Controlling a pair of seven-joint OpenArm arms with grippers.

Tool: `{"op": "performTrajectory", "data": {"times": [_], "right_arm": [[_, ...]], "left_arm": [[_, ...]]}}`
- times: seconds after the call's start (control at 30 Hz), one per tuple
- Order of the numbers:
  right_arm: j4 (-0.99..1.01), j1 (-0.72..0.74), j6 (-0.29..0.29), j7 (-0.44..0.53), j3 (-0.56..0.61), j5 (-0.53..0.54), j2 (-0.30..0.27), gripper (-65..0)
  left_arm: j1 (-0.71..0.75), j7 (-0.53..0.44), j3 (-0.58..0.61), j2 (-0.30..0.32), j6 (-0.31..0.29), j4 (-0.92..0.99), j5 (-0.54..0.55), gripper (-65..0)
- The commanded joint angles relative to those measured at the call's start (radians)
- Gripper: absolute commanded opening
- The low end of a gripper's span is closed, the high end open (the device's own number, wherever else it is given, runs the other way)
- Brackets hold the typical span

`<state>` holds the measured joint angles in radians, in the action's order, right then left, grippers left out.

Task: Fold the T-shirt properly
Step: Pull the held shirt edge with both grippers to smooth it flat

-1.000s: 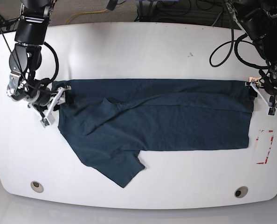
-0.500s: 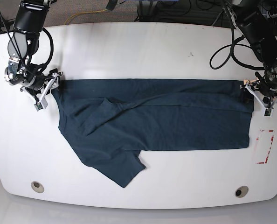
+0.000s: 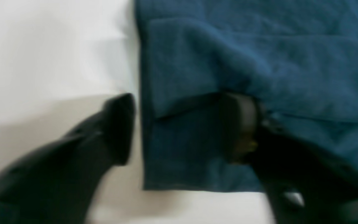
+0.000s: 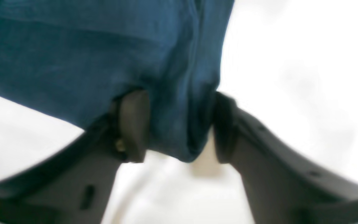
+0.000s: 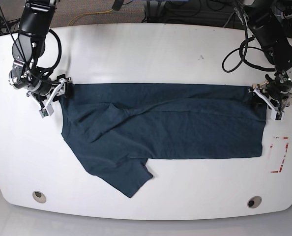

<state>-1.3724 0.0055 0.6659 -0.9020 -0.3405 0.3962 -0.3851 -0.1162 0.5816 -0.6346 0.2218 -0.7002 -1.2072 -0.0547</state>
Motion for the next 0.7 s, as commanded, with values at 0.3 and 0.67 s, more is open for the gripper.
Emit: {"op": "performTrajectory", "data": {"times": [0.3, 0.67], "right_arm": [[-0.066, -0.045, 0.004, -0.018, -0.024, 0.002, -0.015, -65.0], [-0.284, -0.249, 0.004, -0.127, -0.194, 0.002, 0.013, -65.0]], "left_arm": [[0.086, 0.024, -0.006, 0.020, 0.002, -0.026, -0.027, -65.0], [0.323, 0.025, -0.001, 0.015, 0.002, -0.280, -0.021, -65.0]]}}
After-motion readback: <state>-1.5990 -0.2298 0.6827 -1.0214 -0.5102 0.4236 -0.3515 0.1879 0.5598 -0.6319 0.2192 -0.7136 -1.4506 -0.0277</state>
